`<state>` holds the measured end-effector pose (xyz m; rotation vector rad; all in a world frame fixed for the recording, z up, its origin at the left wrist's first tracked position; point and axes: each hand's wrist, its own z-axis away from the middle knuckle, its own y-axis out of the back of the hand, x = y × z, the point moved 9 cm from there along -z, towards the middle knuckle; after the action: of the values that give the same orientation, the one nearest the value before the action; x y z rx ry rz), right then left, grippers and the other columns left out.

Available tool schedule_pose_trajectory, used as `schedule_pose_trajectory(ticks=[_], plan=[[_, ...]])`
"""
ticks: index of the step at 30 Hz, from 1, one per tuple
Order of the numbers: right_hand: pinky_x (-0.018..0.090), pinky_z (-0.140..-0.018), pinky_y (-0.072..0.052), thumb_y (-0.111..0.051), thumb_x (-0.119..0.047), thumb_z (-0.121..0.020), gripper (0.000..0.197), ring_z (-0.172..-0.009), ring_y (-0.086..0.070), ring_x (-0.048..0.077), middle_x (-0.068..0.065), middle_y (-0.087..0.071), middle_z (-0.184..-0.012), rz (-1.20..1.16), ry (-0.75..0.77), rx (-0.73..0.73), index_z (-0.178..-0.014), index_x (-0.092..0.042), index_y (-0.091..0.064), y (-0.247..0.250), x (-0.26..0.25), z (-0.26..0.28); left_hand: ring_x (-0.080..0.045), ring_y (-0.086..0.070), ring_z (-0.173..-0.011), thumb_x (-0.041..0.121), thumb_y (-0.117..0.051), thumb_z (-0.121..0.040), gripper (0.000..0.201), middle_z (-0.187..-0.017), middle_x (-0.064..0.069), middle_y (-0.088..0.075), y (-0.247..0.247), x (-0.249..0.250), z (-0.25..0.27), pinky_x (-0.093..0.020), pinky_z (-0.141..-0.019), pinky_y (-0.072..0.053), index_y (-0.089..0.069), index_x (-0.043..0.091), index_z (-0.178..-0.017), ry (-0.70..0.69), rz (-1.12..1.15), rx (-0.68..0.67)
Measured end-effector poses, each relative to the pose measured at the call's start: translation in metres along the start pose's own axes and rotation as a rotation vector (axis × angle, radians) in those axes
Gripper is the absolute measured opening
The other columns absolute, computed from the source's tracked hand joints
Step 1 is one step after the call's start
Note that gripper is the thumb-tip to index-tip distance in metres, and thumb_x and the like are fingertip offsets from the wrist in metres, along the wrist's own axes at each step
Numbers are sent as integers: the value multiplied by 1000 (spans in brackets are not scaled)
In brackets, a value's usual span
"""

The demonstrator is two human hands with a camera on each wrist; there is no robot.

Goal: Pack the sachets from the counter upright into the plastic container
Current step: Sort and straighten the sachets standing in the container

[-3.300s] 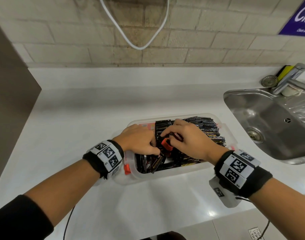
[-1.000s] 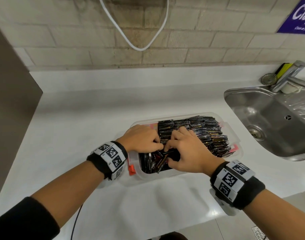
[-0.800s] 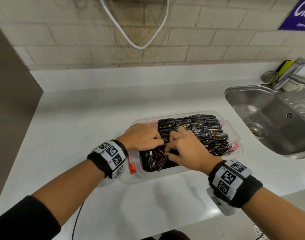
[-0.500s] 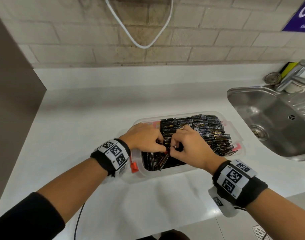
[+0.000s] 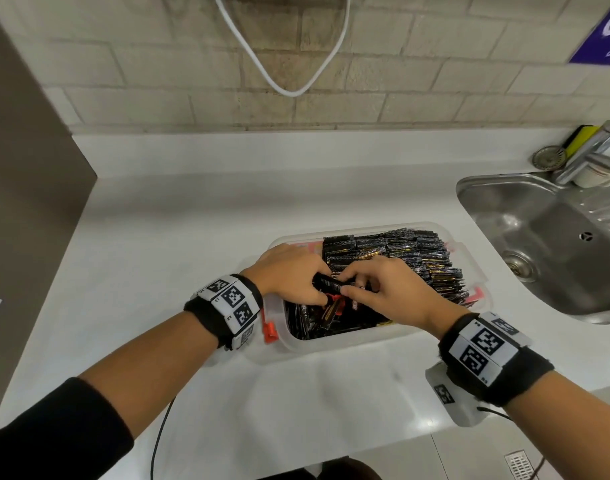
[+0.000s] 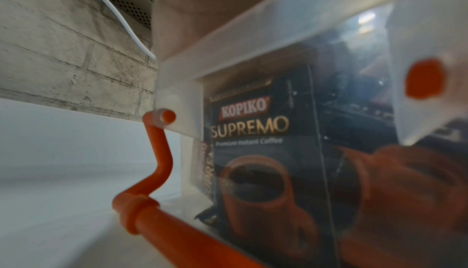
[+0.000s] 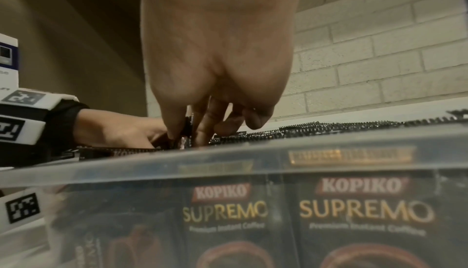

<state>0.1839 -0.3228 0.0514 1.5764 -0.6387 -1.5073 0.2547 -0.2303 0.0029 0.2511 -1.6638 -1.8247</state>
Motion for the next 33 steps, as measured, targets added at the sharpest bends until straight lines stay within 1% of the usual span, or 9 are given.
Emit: schedule_pose_trajectory(ticks=[6,10,12,15,18,21,24,28,33], plan=[[17,-60,-39,-74,-7,-82,15,-63,-50,5,1,-64,-77,-148,-53,11,-75,-10,-62,6,2,2,-4,-45,-51,57,-62,-75,29,-53,11,-49,1,-1,0,-25,-52,-25,-52,33,-63,16,13,16],[30,-57,-42,-68,-8,-87,23,-61,-53,17,5,-59,-72,-191,-57,55,-76,-11,-49,13,1,3,-5,-40,-49,54,-65,-78,31,-50,10,-44,1,0,0,-26,-53,-23,-50,36,-58,5,-3,10],[27,-54,-39,-63,-8,-91,24,-60,-55,21,7,-57,-75,-193,-59,92,-79,-13,-43,19,1,2,-6,-39,-49,55,-62,-79,32,-50,9,-43,1,1,0,-27,-53,-23,-54,31,-60,-3,-2,7],[24,-49,-50,-56,-6,-96,20,-64,-73,24,17,-65,-89,-374,-85,78,-87,-12,-39,22,3,3,-7,-41,-48,67,-45,-79,49,-50,8,-46,1,1,-1,-27,-55,-28,-64,23,-66,-6,5,12],[30,-48,-56,-60,-7,-96,15,-63,-74,23,13,-64,-94,-421,-72,87,-93,-10,-45,26,2,3,-6,-44,-48,89,-32,-77,74,-48,9,-46,2,2,-1,-28,-55,-29,-58,21,-60,8,-4,26],[31,-64,-55,-68,-9,-93,11,-70,-69,16,5,-61,-95,-314,-7,136,-96,-15,-60,33,-1,2,-3,-50,-50,103,-32,-61,81,-49,12,-52,1,2,-1,-26,-53,-31,-57,26,-60,17,-14,27],[20,-79,-47,-70,-5,-89,20,-86,-59,11,3,-57,-97,-196,21,138,-98,-23,-71,36,-2,1,-4,-49,-49,103,-38,-53,79,-48,13,-53,-1,2,0,-26,-51,-31,-63,30,-66,6,-37,-1],[13,-81,-44,-66,5,-84,35,-102,-50,12,6,-50,-106,-210,-5,94,-90,-28,-75,35,-3,5,-11,-45,-52,91,-40,-57,71,-50,10,-47,-2,4,1,-29,-56,-38,-68,28,-75,-16,-53,-37],[49,-80,-52,-54,12,-87,38,-91,-59,31,8,-63,-103,-138,-17,-10,-97,-19,-73,34,-2,5,-14,-49,-57,85,-46,-70,63,-59,4,-56,-3,3,3,-34,-65,-46,-68,26,-76,-18,-48,-55]])
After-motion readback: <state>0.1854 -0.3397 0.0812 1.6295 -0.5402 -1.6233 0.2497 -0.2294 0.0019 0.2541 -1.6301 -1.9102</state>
